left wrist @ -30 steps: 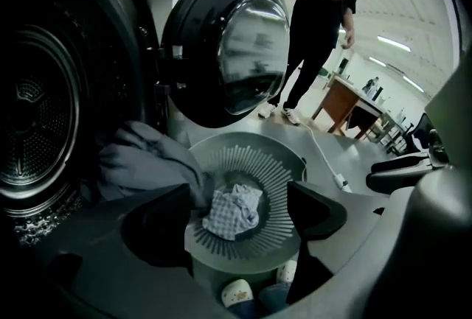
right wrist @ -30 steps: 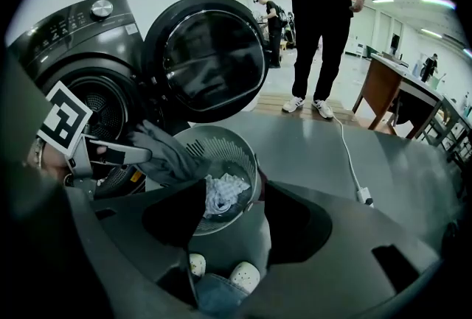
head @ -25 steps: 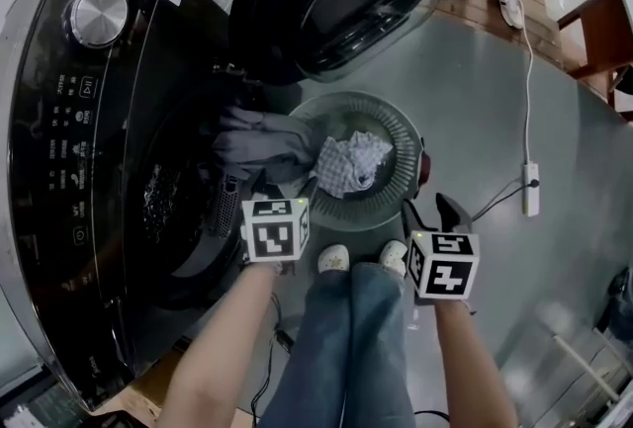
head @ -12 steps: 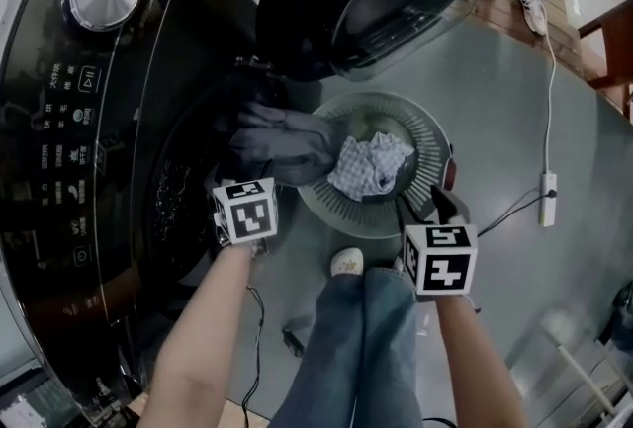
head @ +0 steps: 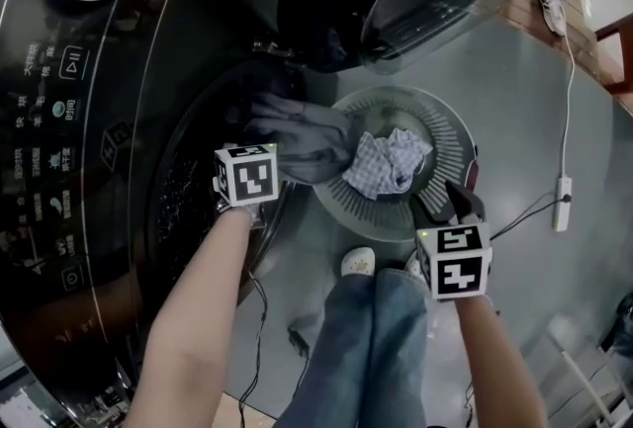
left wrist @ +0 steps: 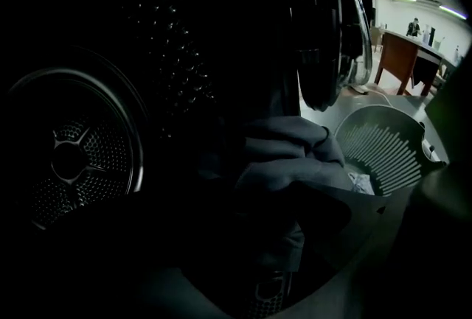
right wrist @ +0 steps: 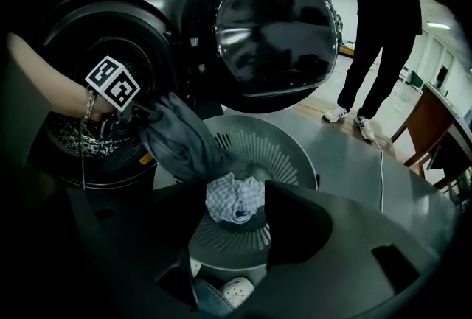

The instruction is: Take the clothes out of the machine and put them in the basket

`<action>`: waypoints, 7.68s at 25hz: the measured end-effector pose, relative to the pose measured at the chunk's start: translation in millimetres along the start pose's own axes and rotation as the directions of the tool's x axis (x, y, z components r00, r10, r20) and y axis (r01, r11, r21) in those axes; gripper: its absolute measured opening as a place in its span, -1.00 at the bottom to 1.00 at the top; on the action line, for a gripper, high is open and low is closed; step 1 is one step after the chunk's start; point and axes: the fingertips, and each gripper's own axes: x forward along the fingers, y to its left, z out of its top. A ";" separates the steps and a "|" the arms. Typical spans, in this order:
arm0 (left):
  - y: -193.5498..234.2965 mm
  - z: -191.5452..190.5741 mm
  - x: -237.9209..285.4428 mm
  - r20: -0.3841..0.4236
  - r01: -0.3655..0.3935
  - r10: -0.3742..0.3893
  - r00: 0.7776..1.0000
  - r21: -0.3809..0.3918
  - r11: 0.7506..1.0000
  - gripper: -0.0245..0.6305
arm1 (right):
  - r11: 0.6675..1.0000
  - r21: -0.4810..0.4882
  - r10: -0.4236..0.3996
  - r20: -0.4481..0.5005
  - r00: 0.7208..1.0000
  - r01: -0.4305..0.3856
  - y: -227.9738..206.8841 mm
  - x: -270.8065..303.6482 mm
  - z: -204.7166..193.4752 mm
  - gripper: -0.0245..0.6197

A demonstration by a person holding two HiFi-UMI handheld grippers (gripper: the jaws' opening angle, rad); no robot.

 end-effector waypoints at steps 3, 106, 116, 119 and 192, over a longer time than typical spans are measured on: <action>0.2 -1.8 13.4 -0.003 0.036 -0.036 0.999 0.008 0.999 0.39 | 1.000 -0.003 0.018 -0.001 1.000 -0.018 10.8 7.6 -2.7 -0.15; -37.8 -5.4 -98.7 0.017 0.106 -0.105 0.994 -0.042 0.994 0.52 | 0.995 0.094 -0.023 0.019 1.000 0.021 -11.8 -50.0 -4.5 -0.27; -13.9 -15.8 -40.3 -0.053 0.082 -0.087 0.995 -0.086 0.993 0.53 | 0.998 0.066 -0.009 -0.008 1.000 0.009 3.6 -27.4 -13.8 -0.27; -11.5 -20.9 -25.2 -0.061 0.071 -0.076 0.995 -0.073 0.995 0.55 | 0.998 0.063 -0.002 -0.012 1.000 0.003 6.8 -17.1 -18.8 -0.27; -196.2 94.1 -267.5 0.151 0.556 -0.543 0.826 -0.070 0.828 -0.66 | 0.987 0.115 -0.126 0.096 0.987 0.115 -55.3 -217.8 41.5 -0.29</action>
